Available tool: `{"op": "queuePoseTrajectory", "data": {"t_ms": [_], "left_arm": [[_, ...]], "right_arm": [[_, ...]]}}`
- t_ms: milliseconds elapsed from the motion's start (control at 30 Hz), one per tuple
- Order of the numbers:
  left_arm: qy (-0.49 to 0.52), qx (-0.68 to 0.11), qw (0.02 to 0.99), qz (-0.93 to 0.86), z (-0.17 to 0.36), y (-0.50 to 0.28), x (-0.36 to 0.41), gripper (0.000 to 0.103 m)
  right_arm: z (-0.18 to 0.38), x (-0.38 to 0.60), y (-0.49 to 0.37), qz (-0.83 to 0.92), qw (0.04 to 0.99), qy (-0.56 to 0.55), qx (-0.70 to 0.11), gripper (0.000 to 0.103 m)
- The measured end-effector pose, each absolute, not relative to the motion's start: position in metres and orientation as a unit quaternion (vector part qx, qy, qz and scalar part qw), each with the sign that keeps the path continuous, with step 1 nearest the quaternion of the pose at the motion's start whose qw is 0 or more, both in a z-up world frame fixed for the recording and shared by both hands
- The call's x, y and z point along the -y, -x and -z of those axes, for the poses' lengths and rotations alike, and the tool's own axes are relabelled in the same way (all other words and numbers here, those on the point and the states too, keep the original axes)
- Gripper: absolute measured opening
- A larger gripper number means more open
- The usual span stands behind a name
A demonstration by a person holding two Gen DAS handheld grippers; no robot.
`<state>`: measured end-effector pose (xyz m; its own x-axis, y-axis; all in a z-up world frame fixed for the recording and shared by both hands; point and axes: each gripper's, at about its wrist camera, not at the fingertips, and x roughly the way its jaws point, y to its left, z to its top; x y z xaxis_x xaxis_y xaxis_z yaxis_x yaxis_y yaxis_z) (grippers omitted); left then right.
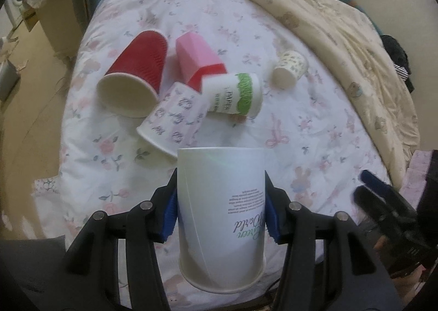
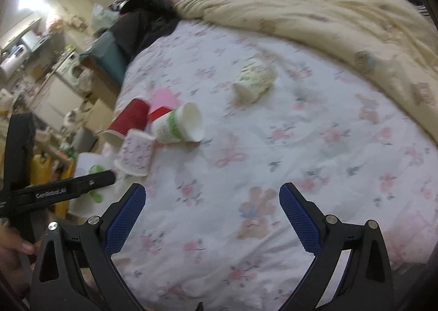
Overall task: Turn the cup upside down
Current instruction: 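Lift the cup with the left tool and rotate it bottom-up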
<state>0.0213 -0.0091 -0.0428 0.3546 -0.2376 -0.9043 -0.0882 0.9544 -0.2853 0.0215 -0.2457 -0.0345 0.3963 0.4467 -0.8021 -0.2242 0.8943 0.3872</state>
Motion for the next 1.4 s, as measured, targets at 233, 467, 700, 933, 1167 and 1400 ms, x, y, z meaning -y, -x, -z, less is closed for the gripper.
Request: {"op": "queuePoseTrajectory", "data": {"t_ms": [233,467,700,933,1167,1400], "left_arm": [[0.161,-0.563,0.809,0.049,0.047,-0.026,0.01,0.049],[0.176,-0.568,0.802,0.058,0.049,-0.025,0.009,0.049],[0.163,-0.573,0.798,0.093,0.049,-0.024,0.029,0.049],[0.167,-0.578,0.793,0.094,0.051,-0.023,0.025,0.049],[0.168,-0.575,0.796,0.094,0.048,-0.023,0.024,0.05],[0.157,-0.57,0.799,0.108,0.043,-0.021,0.031,0.05]], "right_arm": [[0.058,0.223,-0.028,-0.256,0.773,-0.143,-0.562,0.1],[0.058,0.198,-0.016,-0.301,0.755,-0.12,-0.57,0.1],[0.056,0.186,-0.012,-0.348,0.729,-0.143,-0.571,0.1],[0.065,0.184,-0.016,-0.35,0.715,-0.156,-0.585,0.1],[0.07,0.186,-0.017,-0.342,0.707,-0.156,-0.599,0.1],[0.071,0.178,-0.012,-0.354,0.704,-0.137,-0.6,0.1]]}}
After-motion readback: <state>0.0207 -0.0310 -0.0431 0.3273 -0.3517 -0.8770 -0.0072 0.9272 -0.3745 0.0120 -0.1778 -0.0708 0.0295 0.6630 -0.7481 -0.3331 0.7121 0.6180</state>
